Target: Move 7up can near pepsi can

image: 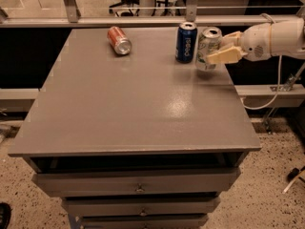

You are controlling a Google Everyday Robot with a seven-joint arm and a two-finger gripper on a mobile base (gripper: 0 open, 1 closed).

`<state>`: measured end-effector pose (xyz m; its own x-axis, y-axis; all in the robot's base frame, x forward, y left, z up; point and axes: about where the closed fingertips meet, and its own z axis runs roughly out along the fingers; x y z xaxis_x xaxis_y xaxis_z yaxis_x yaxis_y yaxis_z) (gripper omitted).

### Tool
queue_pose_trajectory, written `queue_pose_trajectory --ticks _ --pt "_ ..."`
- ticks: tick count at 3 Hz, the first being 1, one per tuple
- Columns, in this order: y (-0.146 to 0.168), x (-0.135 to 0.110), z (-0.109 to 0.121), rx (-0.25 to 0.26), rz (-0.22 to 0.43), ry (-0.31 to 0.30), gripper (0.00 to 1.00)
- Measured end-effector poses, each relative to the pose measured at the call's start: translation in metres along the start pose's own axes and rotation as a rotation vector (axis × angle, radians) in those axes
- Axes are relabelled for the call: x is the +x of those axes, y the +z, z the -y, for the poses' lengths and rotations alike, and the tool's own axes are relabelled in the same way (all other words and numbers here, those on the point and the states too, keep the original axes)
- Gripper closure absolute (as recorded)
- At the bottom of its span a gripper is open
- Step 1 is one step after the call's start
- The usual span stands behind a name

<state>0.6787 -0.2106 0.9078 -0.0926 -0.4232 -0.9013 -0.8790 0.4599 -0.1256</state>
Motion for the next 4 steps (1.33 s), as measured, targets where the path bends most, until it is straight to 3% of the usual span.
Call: queue_pose_trajectory --ticks 1,2,4 --pt "0.003 0.004 0.022 0.017 -0.001 0.025 0.84" --pt "0.016 0.007 0.038 0.023 0.008 0.057 0.53" --pt "0.028 0.011 0.045 0.019 0.007 0.083 0.07"
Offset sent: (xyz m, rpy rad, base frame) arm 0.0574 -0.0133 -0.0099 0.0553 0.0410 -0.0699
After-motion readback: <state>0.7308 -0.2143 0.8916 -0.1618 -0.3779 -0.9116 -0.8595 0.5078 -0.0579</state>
